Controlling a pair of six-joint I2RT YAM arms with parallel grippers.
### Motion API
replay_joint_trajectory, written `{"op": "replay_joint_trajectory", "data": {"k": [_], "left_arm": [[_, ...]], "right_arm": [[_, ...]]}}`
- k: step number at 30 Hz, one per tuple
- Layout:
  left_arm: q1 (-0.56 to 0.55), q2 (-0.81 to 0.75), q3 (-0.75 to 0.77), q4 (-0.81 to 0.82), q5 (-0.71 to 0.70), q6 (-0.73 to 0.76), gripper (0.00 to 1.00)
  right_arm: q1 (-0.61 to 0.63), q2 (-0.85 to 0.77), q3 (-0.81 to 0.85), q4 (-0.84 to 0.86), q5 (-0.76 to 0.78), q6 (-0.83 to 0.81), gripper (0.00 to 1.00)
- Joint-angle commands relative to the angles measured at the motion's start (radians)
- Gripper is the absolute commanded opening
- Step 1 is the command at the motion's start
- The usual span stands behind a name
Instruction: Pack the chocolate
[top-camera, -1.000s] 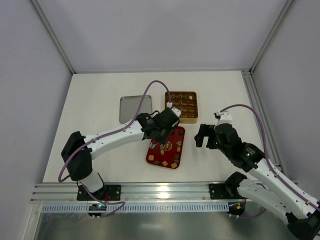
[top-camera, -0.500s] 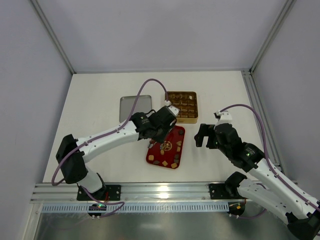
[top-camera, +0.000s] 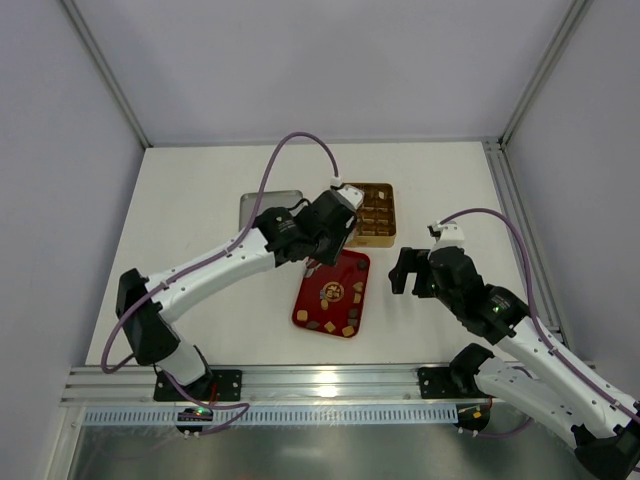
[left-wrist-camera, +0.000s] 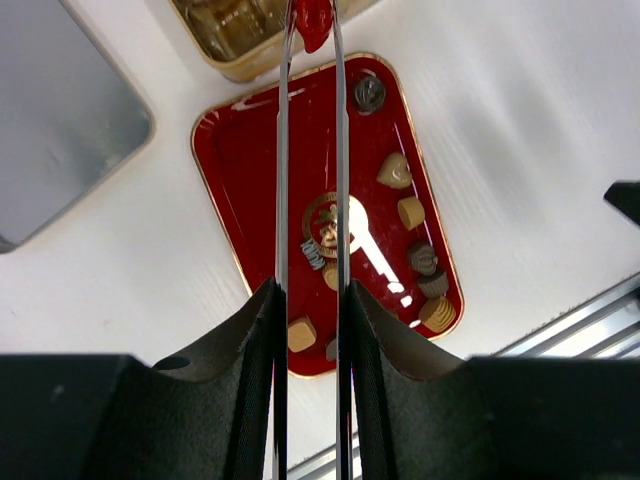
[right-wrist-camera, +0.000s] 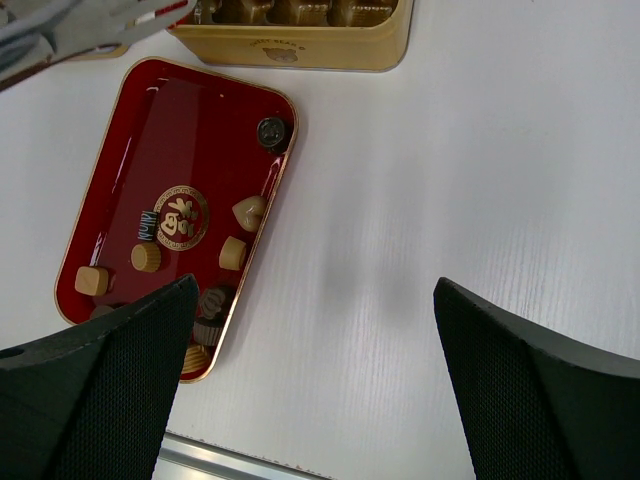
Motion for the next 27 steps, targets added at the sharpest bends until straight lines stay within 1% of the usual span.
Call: {"op": "replay_joint_trajectory", "data": {"k": [1, 9, 14, 22, 27], "left_arm": [[0.027, 0.042, 0.087, 0.018, -0.028, 0.028, 0.31], [0.122, 0.215, 0.269, 0.044, 0.0, 0.082, 0.31], [0.162, 0.298, 0.329, 0.068, 0.031, 0.107, 0.31], [0.192, 0.385, 0.346, 0.124, 0.055, 0.131, 0.31], [0.201, 0.41, 0.349, 0.142, 0.057, 0.131, 0.31]], "right_arm": [[0.0, 0.003, 0.019, 0.027, 0.008, -0.006, 1.0], [-0.002, 0.004, 0.036, 0.013, 0.013, -0.018, 1.0], [0.0, 0.009, 0.039, 0.008, 0.011, -0.023, 1.0], [0.0, 0.013, 0.034, 0.013, 0.008, -0.02, 1.0], [0.0, 0.01, 0.031, 0.013, 0.007, -0.017, 1.0]]}}
